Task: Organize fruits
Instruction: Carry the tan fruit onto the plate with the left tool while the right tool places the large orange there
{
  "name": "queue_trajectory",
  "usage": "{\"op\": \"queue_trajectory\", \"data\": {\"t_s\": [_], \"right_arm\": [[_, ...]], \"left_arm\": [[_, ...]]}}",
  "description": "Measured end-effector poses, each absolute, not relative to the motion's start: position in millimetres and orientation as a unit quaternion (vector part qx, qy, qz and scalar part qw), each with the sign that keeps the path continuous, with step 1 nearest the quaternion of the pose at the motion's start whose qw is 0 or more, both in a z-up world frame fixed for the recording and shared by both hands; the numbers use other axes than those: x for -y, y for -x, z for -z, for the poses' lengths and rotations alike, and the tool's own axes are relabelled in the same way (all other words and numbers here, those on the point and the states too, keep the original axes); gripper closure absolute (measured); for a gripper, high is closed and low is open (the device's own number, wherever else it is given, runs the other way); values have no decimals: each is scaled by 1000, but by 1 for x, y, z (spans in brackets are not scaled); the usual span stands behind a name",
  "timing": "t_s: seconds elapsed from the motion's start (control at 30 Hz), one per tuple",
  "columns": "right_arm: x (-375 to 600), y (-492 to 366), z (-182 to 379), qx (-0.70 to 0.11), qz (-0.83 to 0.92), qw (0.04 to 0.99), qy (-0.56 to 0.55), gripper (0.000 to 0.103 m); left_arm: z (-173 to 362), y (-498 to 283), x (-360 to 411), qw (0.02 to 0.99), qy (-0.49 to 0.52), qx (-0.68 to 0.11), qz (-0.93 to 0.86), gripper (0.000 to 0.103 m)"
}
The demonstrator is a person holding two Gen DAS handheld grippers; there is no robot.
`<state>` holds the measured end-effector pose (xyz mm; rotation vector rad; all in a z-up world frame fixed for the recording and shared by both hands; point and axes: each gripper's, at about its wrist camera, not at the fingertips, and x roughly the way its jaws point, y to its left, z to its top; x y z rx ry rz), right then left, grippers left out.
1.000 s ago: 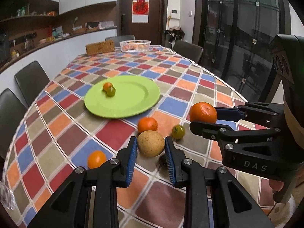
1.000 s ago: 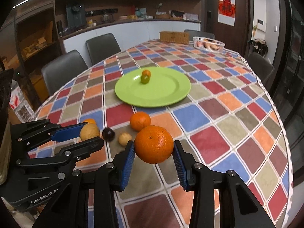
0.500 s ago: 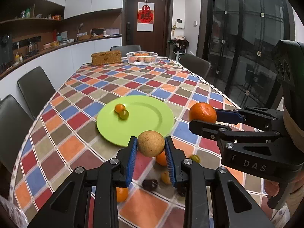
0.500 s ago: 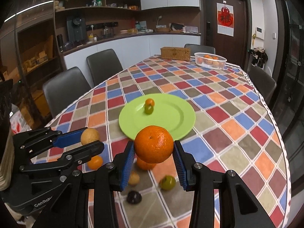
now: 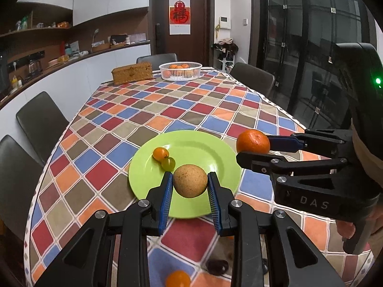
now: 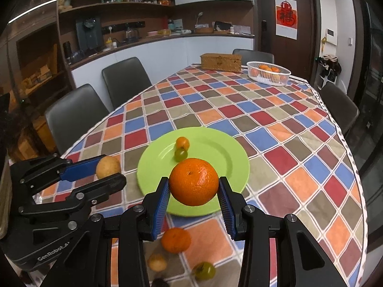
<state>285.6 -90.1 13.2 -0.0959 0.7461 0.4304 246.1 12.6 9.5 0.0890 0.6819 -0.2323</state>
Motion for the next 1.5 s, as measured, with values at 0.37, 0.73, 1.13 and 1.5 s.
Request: {"op": "queue_trajectory", "data": {"t_s": [0.37, 0.73, 1.13, 1.5], "right_arm": [[82, -347, 8, -401, -197, 894, 45, 61], [75, -391, 42, -453, -187, 871, 32, 61], [73, -408, 64, -483, -177, 857, 22, 61], [76, -388, 41, -454, -179, 872, 28, 61]], "left_arm": [[20, -311, -22, 913, -33, -389, 116, 74], [57, -353, -29, 889, -13, -445, 109, 74], [69, -366, -35, 881, -6, -463, 99, 70], [44, -347, -34, 894, -19, -436, 100, 66]]}}
